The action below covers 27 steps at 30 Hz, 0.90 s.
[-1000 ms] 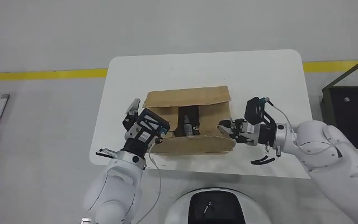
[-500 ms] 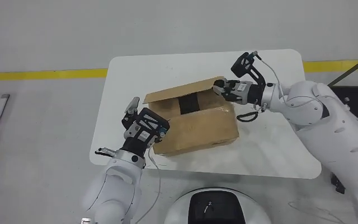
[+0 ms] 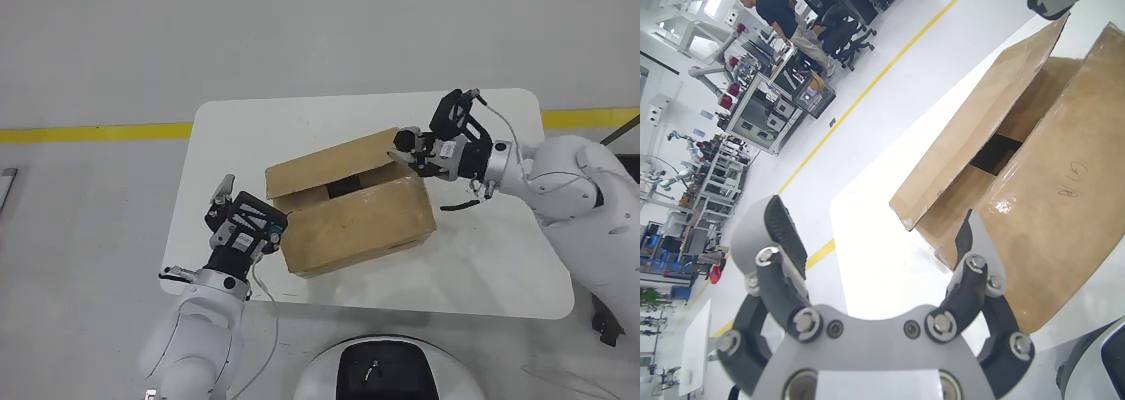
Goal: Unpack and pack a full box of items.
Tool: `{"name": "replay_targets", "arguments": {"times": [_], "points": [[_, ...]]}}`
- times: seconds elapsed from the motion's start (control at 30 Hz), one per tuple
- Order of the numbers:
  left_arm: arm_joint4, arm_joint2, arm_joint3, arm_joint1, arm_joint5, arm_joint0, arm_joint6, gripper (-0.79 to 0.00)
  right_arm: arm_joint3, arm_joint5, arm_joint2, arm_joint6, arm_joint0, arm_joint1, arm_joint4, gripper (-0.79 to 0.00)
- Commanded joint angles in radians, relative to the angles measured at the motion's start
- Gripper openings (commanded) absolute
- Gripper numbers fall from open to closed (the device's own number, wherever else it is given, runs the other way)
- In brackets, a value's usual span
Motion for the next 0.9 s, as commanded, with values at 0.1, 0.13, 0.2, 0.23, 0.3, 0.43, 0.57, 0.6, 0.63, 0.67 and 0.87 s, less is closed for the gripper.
{"name": "replay_targets", "arguments": {"times": [0.1,0.13,0.2,0.23,0.3,0.43,0.57,0.6,0.63,0.67,0.87], "points": [[0.006,0.001,0.0,0.002,0.023,0.008,0.005,0.0,-0.1,-0.112,0.05,0.078,-0.06,0.029,-0.207,-0.468],[0.008,0.002,0.0,0.002,0.027,0.01,0.006,0.0,-0.118,-0.127,0.055,0.088,-0.067,0.032,-0.245,-0.471],[0.01,0.006,0.0,0.003,0.034,0.014,0.007,0.0,-0.134,-0.129,0.054,0.086,-0.078,0.036,-0.303,-0.493],[0.012,0.01,0.0,0.003,0.037,0.015,0.008,0.0,-0.137,-0.134,0.045,0.084,-0.075,0.036,-0.334,-0.489],[0.02,0.017,0.0,0.003,0.042,0.016,0.007,0.0,-0.135,-0.131,0.017,0.077,-0.059,0.033,-0.394,-0.477],[0.029,0.023,0.0,0.004,0.056,0.018,0.007,0.0,-0.122,-0.095,-0.059,0.041,-0.008,0.021,-0.522,-0.499],[0.029,0.013,0.0,0.005,0.076,0.022,0.002,0.0,-0.094,-0.074,-0.126,-0.006,0.04,0.005,-0.58,-0.48],[0.028,0.009,0.0,0.005,0.079,0.023,0.002,0.0,-0.084,-0.072,-0.142,-0.01,0.054,0.002,-0.591,-0.471],[0.026,0.005,0.0,0.006,0.084,0.024,0.001,0.0,-0.076,-0.064,-0.157,-0.017,0.069,-0.003,-0.606,-0.465],[0.025,0.0,0.0,0.006,0.086,0.024,0.0,0.0,-0.064,-0.055,-0.171,-0.027,0.08,-0.007,-0.609,-0.449],[0.004,-0.031,0.0,0.008,0.096,0.021,-0.004,0.0,-0.072,-0.031,-0.217,-0.056,0.117,-0.023,-0.629,-0.453]]}}
